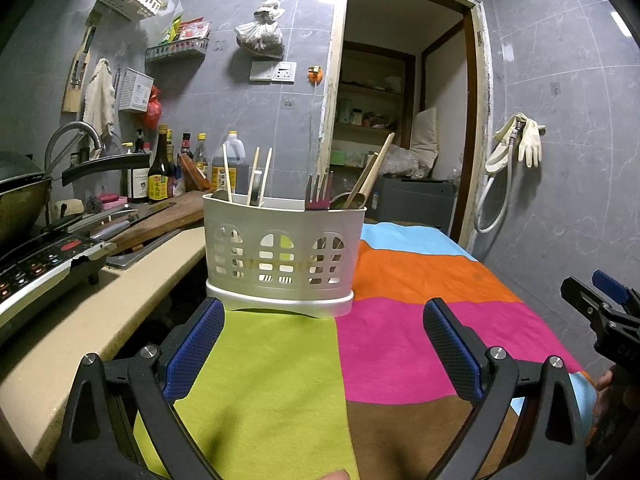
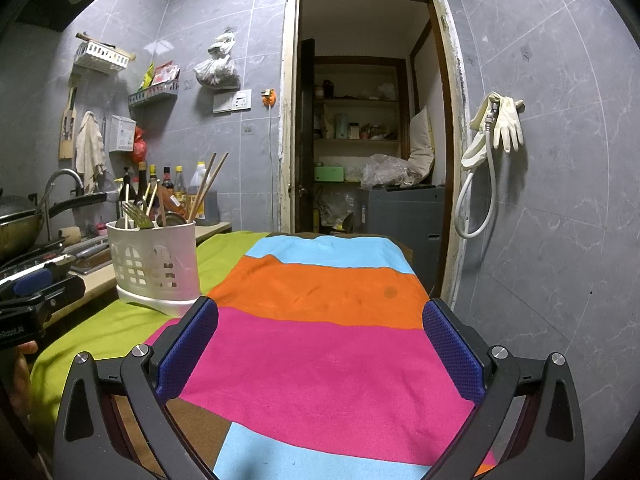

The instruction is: Organize utensils

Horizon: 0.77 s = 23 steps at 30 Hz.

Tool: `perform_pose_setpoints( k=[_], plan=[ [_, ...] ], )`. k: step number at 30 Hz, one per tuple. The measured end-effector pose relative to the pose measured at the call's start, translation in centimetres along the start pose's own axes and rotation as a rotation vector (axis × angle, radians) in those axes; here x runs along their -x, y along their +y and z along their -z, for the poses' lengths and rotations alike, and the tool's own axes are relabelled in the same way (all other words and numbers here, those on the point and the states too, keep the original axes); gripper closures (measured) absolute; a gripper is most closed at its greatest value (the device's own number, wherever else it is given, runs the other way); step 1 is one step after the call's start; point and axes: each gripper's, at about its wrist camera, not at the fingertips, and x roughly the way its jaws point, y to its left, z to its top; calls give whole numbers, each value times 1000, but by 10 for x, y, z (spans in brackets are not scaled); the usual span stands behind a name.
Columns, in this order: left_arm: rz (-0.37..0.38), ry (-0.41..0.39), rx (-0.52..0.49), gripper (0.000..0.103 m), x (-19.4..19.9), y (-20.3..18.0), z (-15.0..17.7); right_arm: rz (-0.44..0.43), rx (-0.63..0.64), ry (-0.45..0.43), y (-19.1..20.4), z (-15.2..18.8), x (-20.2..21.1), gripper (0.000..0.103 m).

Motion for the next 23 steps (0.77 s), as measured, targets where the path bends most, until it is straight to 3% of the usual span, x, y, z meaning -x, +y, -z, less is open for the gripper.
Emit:
perform_pose_setpoints(
  k=[23],
  plan=[
    [-11, 10, -30, 5, -5, -2, 0, 1, 5, 7, -4, 2, -2, 0]
  ],
)
